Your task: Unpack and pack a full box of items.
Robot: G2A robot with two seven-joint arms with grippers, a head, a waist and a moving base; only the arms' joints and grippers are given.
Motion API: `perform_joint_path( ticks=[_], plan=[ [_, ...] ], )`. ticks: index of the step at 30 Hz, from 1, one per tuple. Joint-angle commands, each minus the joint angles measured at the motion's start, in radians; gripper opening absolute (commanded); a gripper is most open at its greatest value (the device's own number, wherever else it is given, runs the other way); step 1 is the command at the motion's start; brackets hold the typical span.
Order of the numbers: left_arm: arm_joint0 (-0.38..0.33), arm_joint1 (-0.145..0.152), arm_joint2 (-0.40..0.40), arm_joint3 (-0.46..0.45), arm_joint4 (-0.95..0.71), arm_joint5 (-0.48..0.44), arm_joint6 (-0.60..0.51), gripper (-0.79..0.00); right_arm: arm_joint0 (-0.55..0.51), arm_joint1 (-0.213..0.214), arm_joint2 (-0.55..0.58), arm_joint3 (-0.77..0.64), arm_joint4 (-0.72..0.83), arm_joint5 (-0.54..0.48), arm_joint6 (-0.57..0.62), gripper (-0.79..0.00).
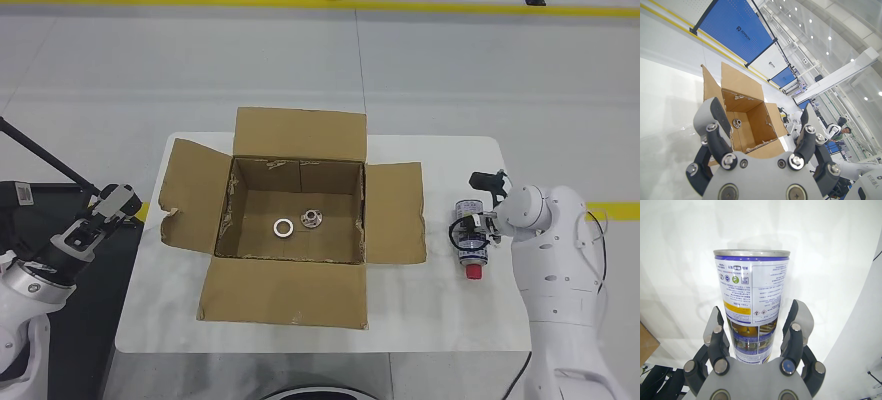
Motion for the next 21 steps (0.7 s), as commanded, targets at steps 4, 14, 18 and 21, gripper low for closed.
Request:
perform_joint_path(
  ticks=[4,14,18,21],
  plan=[
    [0.0,0.0,0.0,0.0,0.0,0.0,0.0,0.0,0.002,0.003,-0.006,0.001,0.005,0.004,0.0,-0.089],
    [0.0,0.0,0.0,0.0,0.0,0.0,0.0,0.0,0.015,0.01,-0.022,0.005,0.014,0.01,-0.001,-0.074],
    [0.0,0.0,0.0,0.0,0.0,0.0,0.0,0.0,0.019,0.012,-0.029,0.003,0.015,0.013,0.0,-0.058],
    [0.0,0.0,0.0,0.0,0.0,0.0,0.0,0.0,0.025,0.015,-0.032,-0.001,0.014,0.015,0.003,-0.052]
  ],
)
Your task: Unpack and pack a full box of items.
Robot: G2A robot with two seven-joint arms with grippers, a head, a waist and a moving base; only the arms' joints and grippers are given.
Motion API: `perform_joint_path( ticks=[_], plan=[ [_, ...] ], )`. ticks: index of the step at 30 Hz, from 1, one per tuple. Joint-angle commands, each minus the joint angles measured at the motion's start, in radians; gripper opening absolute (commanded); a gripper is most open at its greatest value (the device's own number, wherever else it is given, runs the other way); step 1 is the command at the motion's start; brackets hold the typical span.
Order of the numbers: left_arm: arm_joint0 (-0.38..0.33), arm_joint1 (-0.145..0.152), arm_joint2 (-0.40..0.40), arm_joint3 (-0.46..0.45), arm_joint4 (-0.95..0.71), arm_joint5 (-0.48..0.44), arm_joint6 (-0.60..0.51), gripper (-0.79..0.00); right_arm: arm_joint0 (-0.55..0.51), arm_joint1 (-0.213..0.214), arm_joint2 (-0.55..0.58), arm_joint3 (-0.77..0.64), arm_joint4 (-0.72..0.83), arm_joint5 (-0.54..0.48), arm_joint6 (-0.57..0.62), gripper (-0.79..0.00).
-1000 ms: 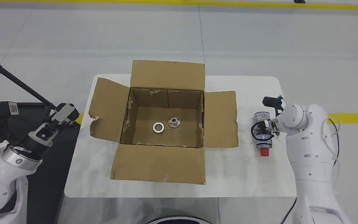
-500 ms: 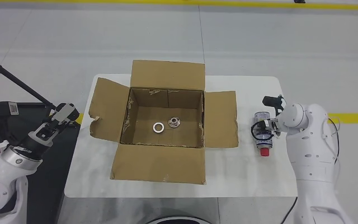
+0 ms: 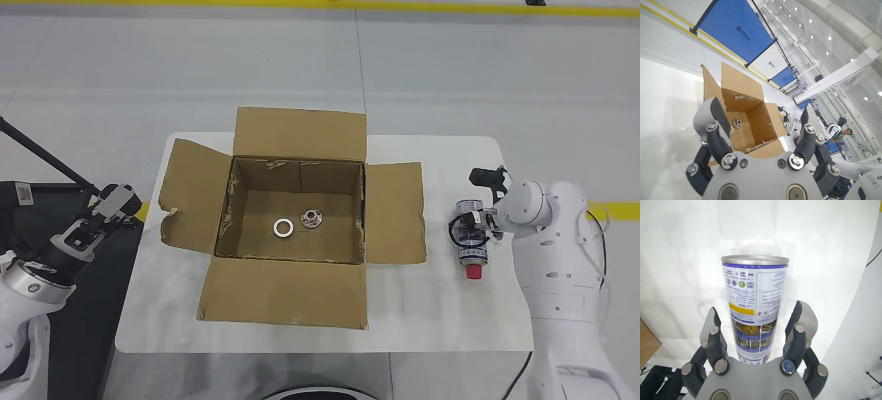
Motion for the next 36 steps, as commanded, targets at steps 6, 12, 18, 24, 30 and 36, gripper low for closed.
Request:
perform_joint_path(
  ticks=[6,12,18,24,30,36],
  plan=[
    [0.0,0.0,0.0,0.0,0.0,0.0,0.0,0.0,0.014,0.005,-0.008,-0.038,0.005,0.004,0.01,-0.034],
    [0.0,0.0,0.0,0.0,0.0,0.0,0.0,0.0,0.02,0.006,-0.024,-0.1,0.028,0.005,0.014,-0.028],
    [0.0,0.0,0.0,0.0,0.0,0.0,0.0,0.0,0.031,0.002,-0.046,-0.237,0.09,0.008,0.011,-0.022],
    [0.0,0.0,0.0,0.0,0.0,0.0,0.0,0.0,0.051,-0.011,-0.107,-0.437,0.223,0.017,0.001,-0.025],
    [0.0,0.0,0.0,0.0,0.0,0.0,0.0,0.0,0.091,-0.033,-0.225,-0.521,0.377,0.007,-0.05,-0.037],
    [0.0,0.0,0.0,0.0,0.0,0.0,0.0,0.0,0.155,-0.049,-0.343,-0.542,0.305,0.05,-0.113,-0.009]
  ],
)
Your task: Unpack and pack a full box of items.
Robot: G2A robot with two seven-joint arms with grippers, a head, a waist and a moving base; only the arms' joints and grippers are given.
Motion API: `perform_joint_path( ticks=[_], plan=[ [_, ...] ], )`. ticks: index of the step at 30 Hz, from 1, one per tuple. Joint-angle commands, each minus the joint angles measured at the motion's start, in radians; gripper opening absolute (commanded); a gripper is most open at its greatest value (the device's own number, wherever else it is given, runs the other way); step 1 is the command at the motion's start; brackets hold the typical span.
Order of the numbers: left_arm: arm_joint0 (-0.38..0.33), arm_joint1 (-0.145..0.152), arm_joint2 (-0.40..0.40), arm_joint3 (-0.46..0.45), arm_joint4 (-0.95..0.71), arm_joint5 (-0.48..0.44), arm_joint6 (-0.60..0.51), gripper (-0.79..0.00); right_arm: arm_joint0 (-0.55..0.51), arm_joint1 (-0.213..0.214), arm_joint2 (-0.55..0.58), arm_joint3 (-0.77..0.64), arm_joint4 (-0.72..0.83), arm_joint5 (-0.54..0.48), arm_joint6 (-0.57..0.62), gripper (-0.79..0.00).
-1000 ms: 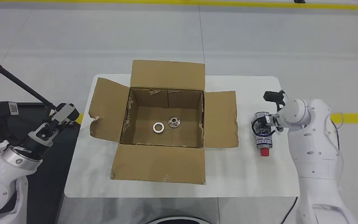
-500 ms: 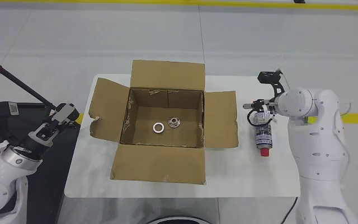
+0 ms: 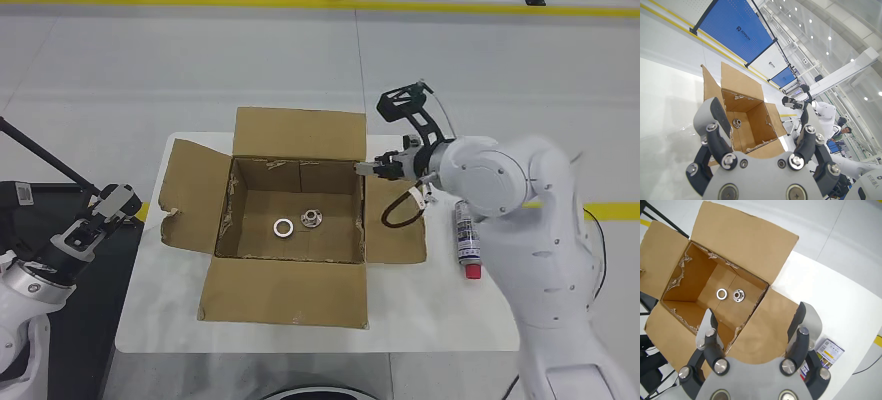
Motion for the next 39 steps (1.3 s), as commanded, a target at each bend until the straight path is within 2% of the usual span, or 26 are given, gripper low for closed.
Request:
perform_joint_path(
  ticks=[1,6,10,20,26,28,30,39],
  plan=[
    [0.0,0.0,0.0,0.0,0.0,0.0,0.0,0.0,0.018,-0.003,-0.013,0.005,-0.007,0.013,-0.015,-0.012],
    [0.0,0.0,0.0,0.0,0.0,0.0,0.0,0.0,0.036,-0.011,-0.031,0.0,0.099,0.004,-0.03,-0.015],
    [0.0,0.0,0.0,0.0,0.0,0.0,0.0,0.0,0.041,-0.023,-0.098,0.028,0.134,0.002,-0.043,-0.018],
    [0.0,0.0,0.0,0.0,0.0,0.0,0.0,0.0,0.071,-0.083,-0.343,0.229,0.179,0.002,-0.146,-0.028],
    [0.0,0.0,0.0,0.0,0.0,0.0,0.0,0.0,0.105,-0.128,-0.448,0.373,0.185,0.015,-0.224,-0.037],
    [0.0,0.0,0.0,0.0,0.0,0.0,0.0,0.0,0.117,-0.143,-0.466,0.427,0.206,0.02,-0.254,0.0],
    [0.0,0.0,0.0,0.0,0.0,0.0,0.0,0.0,0.131,-0.156,-0.472,0.469,0.228,0.029,-0.28,0.0],
    [0.0,0.0,0.0,0.0,0.0,0.0,0.0,0.0,0.134,-0.158,-0.471,0.474,0.231,0.031,-0.285,0.0]
  ],
)
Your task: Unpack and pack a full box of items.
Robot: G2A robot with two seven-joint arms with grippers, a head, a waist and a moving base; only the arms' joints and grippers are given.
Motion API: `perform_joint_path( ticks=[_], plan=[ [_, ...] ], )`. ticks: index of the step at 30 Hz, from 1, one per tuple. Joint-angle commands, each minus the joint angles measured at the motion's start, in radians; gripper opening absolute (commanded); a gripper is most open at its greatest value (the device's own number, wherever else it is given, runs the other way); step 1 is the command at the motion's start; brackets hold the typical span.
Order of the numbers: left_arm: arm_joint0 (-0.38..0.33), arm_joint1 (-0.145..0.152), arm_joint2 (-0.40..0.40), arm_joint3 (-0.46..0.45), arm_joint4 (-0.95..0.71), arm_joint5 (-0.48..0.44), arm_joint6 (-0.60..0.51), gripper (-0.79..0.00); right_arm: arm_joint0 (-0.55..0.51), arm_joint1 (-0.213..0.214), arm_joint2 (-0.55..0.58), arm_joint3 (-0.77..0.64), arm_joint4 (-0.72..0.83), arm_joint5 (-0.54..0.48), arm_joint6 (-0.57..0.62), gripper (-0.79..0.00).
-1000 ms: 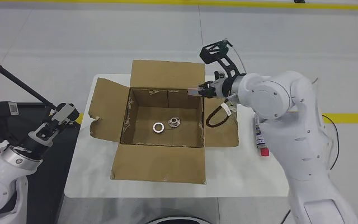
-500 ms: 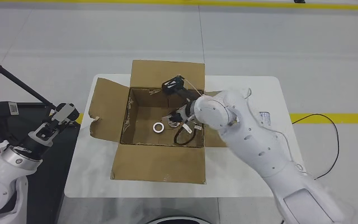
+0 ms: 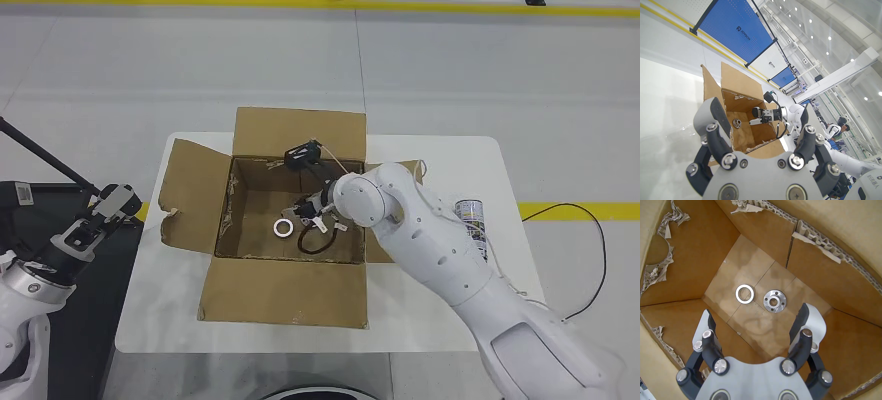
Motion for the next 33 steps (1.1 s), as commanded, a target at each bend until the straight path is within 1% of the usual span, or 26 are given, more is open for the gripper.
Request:
perform_joint_path(
  ticks=[1,5,7,8,11,13,17,20,21,22,25,27,33],
  plan=[
    [0.0,0.0,0.0,0.0,0.0,0.0,0.0,0.0,0.0,0.0,0.0,0.0,0.0,0.0,0.0,0.0],
    [0.0,0.0,0.0,0.0,0.0,0.0,0.0,0.0,-0.005,-0.001,-0.004,-0.001,-0.002,-0.003,-0.004,0.0],
    [0.0,0.0,0.0,0.0,0.0,0.0,0.0,0.0,-0.017,-0.007,-0.031,-0.004,-0.03,-0.001,-0.012,0.0],
    [0.0,0.0,0.001,0.0,0.0,0.001,0.003,0.0,-0.013,-0.013,-0.047,0.0,-0.05,0.016,-0.01,0.0],
    [-0.002,0.0,0.015,-0.005,0.003,0.005,0.017,0.0,-0.003,-0.038,-0.08,0.038,-0.044,0.047,-0.036,0.0],
    [-0.005,0.001,0.021,-0.005,0.006,0.008,0.022,0.0,0.012,-0.056,-0.101,0.093,-0.044,0.054,-0.053,0.0],
    [-0.005,0.001,0.027,-0.008,0.009,0.011,0.037,0.0,0.047,-0.101,-0.148,0.198,-0.056,0.109,-0.073,0.0],
    [-0.001,0.002,0.024,-0.009,0.01,0.015,0.048,0.0,0.069,-0.13,-0.162,0.272,-0.04,0.117,-0.095,0.0],
    [0.002,0.002,0.021,-0.009,0.01,0.016,0.05,0.0,0.075,-0.139,-0.164,0.294,-0.033,0.113,-0.101,-0.025],
    [0.004,0.002,0.018,-0.009,0.01,0.017,0.052,0.0,0.08,-0.146,-0.165,0.315,-0.027,0.109,-0.104,-0.083],
    [0.009,0.003,0.015,-0.01,0.01,0.017,0.055,0.0,0.097,-0.167,-0.173,0.374,-0.024,0.106,-0.107,-0.157],
    [0.011,0.003,0.015,-0.01,0.011,0.018,0.058,0.0,0.104,-0.18,-0.177,0.401,-0.019,0.099,-0.112,-0.225],
    [0.012,0.005,0.021,-0.011,0.017,0.021,0.061,0.0,0.122,-0.214,-0.185,0.462,-0.014,0.081,-0.115,-0.329]
  ],
)
